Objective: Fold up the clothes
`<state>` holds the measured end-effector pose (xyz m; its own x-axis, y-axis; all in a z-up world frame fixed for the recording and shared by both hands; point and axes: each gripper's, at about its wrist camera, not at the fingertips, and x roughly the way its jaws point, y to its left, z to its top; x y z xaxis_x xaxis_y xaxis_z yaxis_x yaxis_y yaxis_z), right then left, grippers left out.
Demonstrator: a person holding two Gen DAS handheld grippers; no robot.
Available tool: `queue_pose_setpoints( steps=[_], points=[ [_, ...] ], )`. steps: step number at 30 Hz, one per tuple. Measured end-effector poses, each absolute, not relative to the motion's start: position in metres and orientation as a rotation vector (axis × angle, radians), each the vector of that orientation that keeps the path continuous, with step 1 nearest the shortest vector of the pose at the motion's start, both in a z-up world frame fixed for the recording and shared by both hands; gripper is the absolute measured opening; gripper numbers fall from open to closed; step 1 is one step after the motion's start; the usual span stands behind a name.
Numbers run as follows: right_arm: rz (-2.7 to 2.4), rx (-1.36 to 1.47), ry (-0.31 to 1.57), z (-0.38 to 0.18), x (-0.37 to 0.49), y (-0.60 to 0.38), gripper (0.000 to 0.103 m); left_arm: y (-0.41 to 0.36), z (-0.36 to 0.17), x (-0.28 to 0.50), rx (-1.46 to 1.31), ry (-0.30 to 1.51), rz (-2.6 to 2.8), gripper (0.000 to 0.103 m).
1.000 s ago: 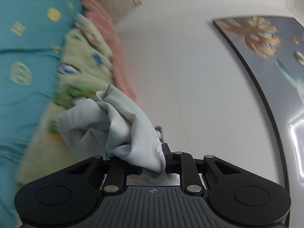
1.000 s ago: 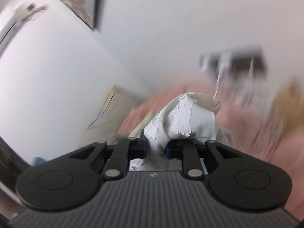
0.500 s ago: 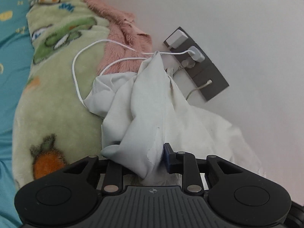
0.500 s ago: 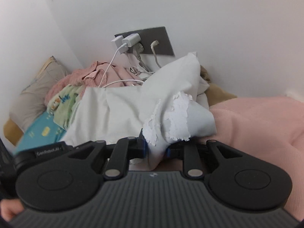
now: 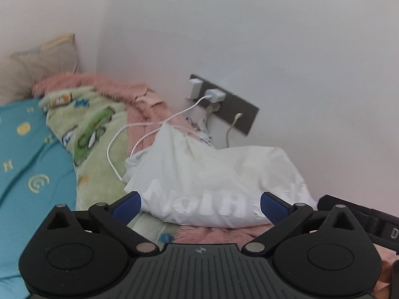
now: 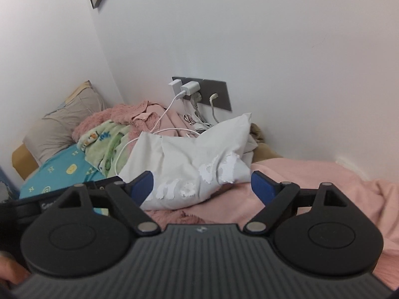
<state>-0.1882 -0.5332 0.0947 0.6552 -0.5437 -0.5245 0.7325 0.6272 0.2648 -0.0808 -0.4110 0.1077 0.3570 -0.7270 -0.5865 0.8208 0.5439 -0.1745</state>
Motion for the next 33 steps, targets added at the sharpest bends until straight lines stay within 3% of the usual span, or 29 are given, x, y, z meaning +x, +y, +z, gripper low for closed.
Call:
queue_pose_setpoints(
  steps=[13,28,33],
  points=[
    [-0.783,0.399,0.361,0.132,-0.225,-0.505,0.087,-0.385,0.149,-0.125,0.181,0.562,-1.0,0.103],
    [-0.766,0.395,0.405,0.116,-0.216,-0.503,0.087,-0.375,0.168,-0.129,0.213,0.524,-0.932,0.103],
    [-0.776,0.385,0.404,0.12,-0.218,-0.504,0.087,-0.374,0.201,-0.138,0.214,0.509,-0.924,0.103]
  ],
)
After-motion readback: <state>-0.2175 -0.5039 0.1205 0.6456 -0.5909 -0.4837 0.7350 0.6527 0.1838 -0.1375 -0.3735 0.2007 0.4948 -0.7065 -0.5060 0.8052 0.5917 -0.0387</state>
